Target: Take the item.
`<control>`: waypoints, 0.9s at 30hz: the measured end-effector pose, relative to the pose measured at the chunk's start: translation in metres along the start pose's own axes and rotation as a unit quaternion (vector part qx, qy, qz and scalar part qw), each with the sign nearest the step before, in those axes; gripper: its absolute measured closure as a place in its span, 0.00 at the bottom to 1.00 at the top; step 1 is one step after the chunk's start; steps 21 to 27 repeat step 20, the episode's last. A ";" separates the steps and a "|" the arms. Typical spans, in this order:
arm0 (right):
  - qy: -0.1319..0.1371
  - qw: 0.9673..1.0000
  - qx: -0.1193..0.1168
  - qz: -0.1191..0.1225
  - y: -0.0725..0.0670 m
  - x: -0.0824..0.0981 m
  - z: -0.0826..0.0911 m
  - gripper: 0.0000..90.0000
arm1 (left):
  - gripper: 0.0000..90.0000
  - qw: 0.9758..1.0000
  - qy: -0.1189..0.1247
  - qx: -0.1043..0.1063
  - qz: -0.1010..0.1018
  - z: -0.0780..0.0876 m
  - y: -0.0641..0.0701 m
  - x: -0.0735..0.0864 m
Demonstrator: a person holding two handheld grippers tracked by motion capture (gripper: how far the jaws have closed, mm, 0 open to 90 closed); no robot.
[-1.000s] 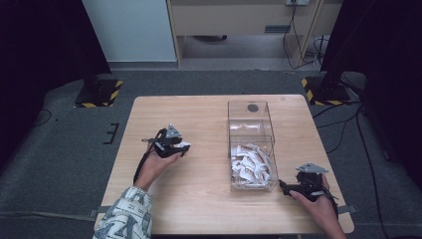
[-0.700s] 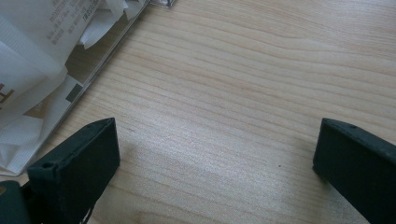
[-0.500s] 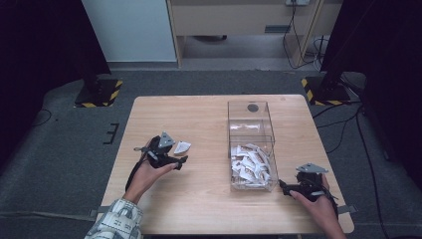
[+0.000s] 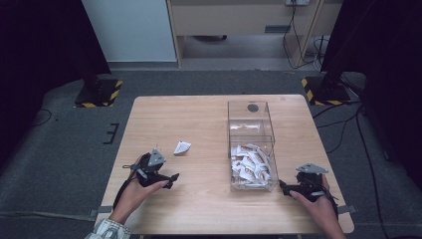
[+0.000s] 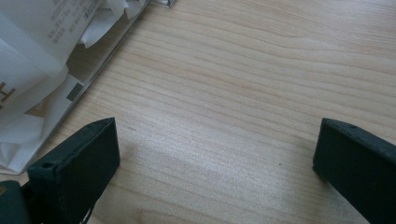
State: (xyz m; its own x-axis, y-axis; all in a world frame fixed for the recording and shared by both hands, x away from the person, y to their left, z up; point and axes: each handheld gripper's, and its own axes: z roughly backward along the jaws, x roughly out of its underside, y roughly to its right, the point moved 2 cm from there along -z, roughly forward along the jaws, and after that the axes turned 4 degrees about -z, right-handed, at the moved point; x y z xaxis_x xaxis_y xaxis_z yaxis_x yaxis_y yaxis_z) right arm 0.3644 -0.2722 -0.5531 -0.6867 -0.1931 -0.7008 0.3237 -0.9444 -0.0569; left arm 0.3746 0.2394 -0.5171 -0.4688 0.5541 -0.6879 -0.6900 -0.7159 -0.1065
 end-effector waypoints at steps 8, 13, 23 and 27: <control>0.000 1.000 0.001 0.000 0.000 0.000 0.000 0.01 | 0.05 1.000 -0.017 -0.010 0.024 0.003 -0.009 0.041; 0.000 1.000 0.001 -0.001 0.000 0.000 0.000 0.01 | 0.01 0.999 0.001 -0.005 0.045 -0.001 -0.015 0.050; 0.001 1.000 0.001 -0.001 0.000 0.000 0.000 0.01 | 0.00 0.999 0.000 -0.002 0.045 -0.002 -0.015 0.050; 0.001 1.000 0.001 -0.001 0.000 0.000 0.000 0.01 | 0.00 0.999 0.000 -0.002 0.045 -0.002 -0.015 0.050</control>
